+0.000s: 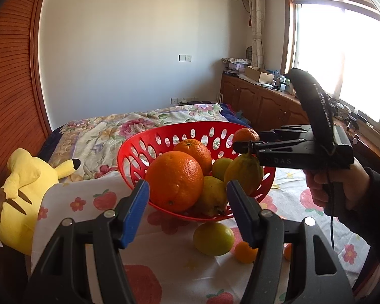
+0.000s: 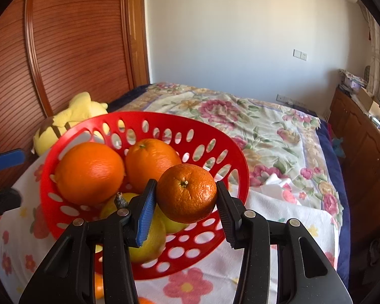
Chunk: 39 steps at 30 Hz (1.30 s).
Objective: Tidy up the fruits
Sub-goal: 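Open the right gripper to drop the mandarin into the basket while the left gripper releases the pear there, then withdraw both open grippers from the basket back over the table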
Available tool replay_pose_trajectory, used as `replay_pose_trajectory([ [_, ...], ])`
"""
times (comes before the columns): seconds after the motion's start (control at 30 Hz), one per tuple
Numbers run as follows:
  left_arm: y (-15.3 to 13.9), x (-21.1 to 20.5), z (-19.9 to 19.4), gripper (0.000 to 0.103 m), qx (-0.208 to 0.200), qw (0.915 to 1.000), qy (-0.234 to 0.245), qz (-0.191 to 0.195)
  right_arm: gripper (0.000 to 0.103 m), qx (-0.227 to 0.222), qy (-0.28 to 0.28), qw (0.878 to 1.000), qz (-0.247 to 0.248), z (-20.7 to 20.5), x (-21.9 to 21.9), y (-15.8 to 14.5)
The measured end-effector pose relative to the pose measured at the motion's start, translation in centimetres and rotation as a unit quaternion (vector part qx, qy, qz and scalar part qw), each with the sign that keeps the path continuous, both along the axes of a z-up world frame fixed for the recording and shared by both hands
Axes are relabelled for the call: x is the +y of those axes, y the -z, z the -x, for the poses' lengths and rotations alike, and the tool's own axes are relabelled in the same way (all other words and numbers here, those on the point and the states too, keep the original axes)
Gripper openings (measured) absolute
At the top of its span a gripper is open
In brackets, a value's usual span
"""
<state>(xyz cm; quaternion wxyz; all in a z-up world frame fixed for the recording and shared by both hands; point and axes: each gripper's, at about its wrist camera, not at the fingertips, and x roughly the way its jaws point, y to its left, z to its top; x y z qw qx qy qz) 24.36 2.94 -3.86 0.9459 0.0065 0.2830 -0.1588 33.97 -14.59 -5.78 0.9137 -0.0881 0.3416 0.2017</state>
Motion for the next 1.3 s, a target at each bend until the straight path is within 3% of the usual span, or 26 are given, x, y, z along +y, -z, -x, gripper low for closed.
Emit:
replay_pose_trajectory([
  [0.47,1.5,-1.2,1.2,0.065,0.01,0.9999,0.008,-0.008,0.052,0.006,0.012,1.0,-0.02,0.0,-0.8,-0.5],
  [0.57,1.9,-1.6,1.9,0.066,0.009,0.9998,0.012,-0.009,0.056,-0.008,0.012,1.0,-0.026,1.9,-1.2,-1.3],
  [0.9,4.4,-2.6,2.8,0.066,0.027,0.9995,0.011,-0.008,0.057,-0.024,0.012,0.999,-0.042,8.1,-2.5,-2.2],
  [1.3,5.5,-4.8,4.4,0.066,0.047,0.998,0.04,-0.017,0.054,0.007,0.033,0.998,-0.043,13.1,-4.1,1.1],
])
